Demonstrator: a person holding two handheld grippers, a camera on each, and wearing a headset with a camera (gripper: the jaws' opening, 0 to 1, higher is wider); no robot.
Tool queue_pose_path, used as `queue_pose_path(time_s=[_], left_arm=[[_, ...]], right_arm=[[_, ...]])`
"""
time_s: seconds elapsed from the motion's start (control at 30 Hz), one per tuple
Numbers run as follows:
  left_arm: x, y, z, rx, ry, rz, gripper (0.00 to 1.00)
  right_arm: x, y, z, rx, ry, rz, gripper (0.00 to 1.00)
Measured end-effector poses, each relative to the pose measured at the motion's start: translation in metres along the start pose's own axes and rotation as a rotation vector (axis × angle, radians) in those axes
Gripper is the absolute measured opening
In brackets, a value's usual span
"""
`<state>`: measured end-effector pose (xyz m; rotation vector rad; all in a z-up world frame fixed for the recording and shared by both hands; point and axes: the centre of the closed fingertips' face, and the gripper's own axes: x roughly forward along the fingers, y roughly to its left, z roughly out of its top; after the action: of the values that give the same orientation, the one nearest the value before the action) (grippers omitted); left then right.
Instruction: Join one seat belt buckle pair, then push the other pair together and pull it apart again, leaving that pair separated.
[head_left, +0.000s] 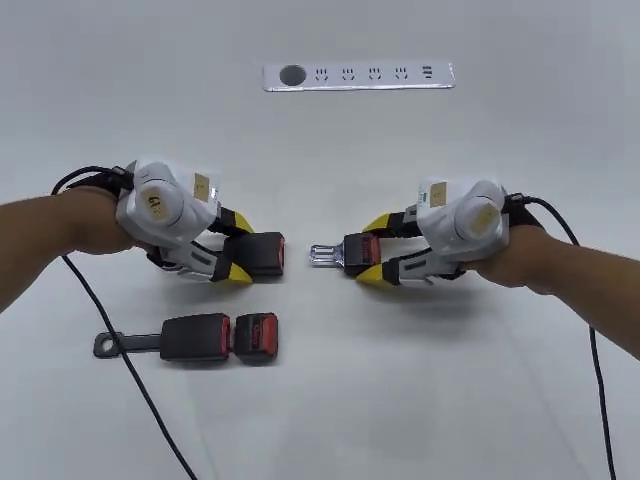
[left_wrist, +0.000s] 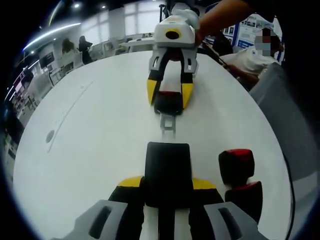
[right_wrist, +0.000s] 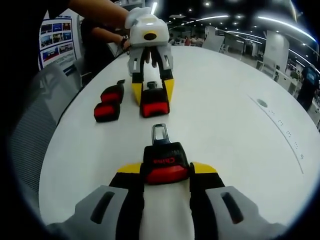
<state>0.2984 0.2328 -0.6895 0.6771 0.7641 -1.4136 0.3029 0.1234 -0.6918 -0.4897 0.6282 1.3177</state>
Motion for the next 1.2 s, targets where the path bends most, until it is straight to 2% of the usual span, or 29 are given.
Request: queue_pose_path(time_s=[0.37, 0.67, 0.8, 0.97, 1.2], left_arm=[[0.000, 0.001, -0.003, -0.001, 0.013, 0.000, 0.35], [0.001, 0.001, -0.003, -0.007, 0.022, 0.001, 0.35], [0.002, 0.000, -0.001, 0.015, 0.026, -0.008, 0.35], [0.002, 0.000, -0.002, 0.009, 0.019, -0.004, 0.35], [0.002, 0.001, -0.003, 0.009, 0.031, -0.005, 0.34]], right_arm=[[0.019, 0.006, 0.015, -0.013, -0.032, 0.015, 0.34], [0.029, 0.006, 0.020, -0.019, -0.048, 0.035, 0.34], [0.034, 0.012, 0.025, -0.022, -0.050, 0.043, 0.34], [0.031, 0.012, 0.024, -0.025, -0.040, 0.044, 0.34], [0.032, 0.010, 0.024, -0.012, -0.031, 0.036, 0.34]])
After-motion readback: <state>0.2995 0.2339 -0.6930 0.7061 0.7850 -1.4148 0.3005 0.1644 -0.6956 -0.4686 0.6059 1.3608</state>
